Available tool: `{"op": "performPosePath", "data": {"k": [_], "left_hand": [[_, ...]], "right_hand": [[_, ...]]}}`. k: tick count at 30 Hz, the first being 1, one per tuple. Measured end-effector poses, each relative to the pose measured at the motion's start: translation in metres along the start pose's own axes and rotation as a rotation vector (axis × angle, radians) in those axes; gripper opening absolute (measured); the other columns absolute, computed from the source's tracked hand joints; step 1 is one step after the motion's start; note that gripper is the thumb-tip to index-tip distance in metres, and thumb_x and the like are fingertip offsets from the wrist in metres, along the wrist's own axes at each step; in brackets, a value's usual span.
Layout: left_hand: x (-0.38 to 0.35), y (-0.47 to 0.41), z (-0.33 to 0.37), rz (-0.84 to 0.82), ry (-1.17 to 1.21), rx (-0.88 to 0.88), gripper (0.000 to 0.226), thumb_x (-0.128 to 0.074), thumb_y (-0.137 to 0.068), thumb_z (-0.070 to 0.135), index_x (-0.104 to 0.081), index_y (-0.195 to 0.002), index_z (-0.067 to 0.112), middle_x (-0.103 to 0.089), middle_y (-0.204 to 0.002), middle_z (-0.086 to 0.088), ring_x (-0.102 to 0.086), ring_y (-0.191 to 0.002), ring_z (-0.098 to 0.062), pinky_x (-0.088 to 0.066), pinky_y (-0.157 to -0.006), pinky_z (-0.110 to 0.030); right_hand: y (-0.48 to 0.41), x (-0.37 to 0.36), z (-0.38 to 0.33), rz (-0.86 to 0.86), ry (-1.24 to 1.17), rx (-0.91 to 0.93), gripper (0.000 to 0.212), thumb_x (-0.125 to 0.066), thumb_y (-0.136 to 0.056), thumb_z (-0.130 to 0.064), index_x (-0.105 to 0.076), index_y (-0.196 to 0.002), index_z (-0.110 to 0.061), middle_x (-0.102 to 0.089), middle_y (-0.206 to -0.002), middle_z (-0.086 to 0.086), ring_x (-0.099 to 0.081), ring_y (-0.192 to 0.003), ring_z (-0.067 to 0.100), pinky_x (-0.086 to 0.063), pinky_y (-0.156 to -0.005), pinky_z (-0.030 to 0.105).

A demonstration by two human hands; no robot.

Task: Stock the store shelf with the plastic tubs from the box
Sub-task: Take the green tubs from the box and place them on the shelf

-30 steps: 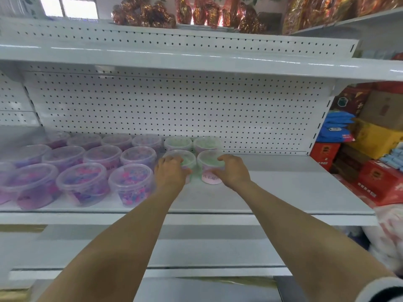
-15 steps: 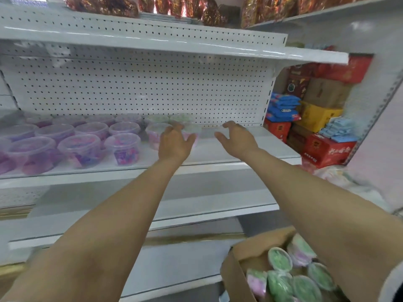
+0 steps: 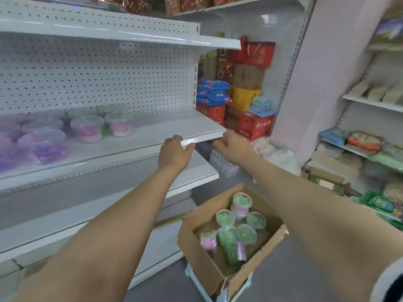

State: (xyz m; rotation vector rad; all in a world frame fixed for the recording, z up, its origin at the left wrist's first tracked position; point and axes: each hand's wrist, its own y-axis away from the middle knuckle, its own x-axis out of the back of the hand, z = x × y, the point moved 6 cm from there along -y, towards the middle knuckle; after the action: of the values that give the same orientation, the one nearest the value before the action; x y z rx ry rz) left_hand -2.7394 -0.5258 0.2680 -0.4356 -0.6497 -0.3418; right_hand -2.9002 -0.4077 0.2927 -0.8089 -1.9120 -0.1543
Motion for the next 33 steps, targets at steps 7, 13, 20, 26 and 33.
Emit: {"op": "performPosePath", "data": {"k": [7, 13, 20, 26, 33], "left_hand": [[-0.090, -0.005, 0.026, -0.138, -0.018, -0.018, 0.052, -0.054, -0.088, 0.051, -0.053, -0.128, 0.018, -0.053, -0.132, -0.008, -0.051, -0.120, -0.028, -0.045, -0.096, -0.038], [-0.191, -0.029, 0.020, -0.247, -0.057, 0.041, 0.053, -0.056, -0.088, 0.050, -0.053, -0.128, 0.016, -0.054, -0.129, -0.010, -0.052, -0.117, -0.030, -0.045, -0.093, -0.038], [-0.331, -0.050, -0.015, -0.373, -0.119, 0.214, 0.048, -0.061, -0.087, 0.045, -0.061, -0.117, 0.008, -0.064, -0.117, -0.016, -0.058, -0.107, -0.034, -0.046, -0.086, -0.036], [-0.429, -0.033, -0.080, -0.520, -0.182, 0.489, 0.058, -0.054, -0.089, 0.053, -0.054, -0.129, 0.011, -0.058, -0.129, -0.012, -0.054, -0.117, -0.030, -0.042, -0.092, -0.034], [-0.505, 0.002, -0.161, -0.615, -0.236, 0.746, 0.059, -0.053, -0.086, 0.058, -0.057, -0.125, 0.015, -0.063, -0.123, -0.006, -0.060, -0.111, -0.029, -0.048, -0.089, -0.038]], "right_hand": [[-0.006, 0.002, 0.097, -0.039, 0.069, -0.109, 0.052, -0.048, -0.100, -0.044, -0.044, -0.138, -0.009, -0.065, -0.123, 0.013, -0.062, -0.111, 0.033, -0.045, -0.086, 0.032], [-0.037, -0.029, 0.196, -0.121, 0.039, -0.213, 0.058, -0.055, -0.096, -0.041, -0.039, -0.140, -0.007, -0.059, -0.128, 0.019, -0.058, -0.115, 0.037, -0.046, -0.093, 0.040], [-0.078, -0.107, 0.321, -0.418, 0.023, -0.324, 0.059, -0.056, -0.096, -0.041, -0.038, -0.143, -0.010, -0.052, -0.139, 0.017, -0.050, -0.127, 0.036, -0.042, -0.098, 0.038], [-0.100, -0.176, 0.417, -0.637, 0.017, -0.420, 0.061, -0.057, -0.096, -0.042, -0.040, -0.142, -0.007, -0.051, -0.140, 0.015, -0.049, -0.127, 0.035, -0.039, -0.101, 0.036], [-0.102, -0.256, 0.494, -0.745, -0.117, -0.593, 0.059, -0.067, -0.087, -0.045, -0.050, -0.138, -0.019, -0.059, -0.120, -0.003, -0.056, -0.120, 0.023, -0.041, -0.096, 0.031]]}}
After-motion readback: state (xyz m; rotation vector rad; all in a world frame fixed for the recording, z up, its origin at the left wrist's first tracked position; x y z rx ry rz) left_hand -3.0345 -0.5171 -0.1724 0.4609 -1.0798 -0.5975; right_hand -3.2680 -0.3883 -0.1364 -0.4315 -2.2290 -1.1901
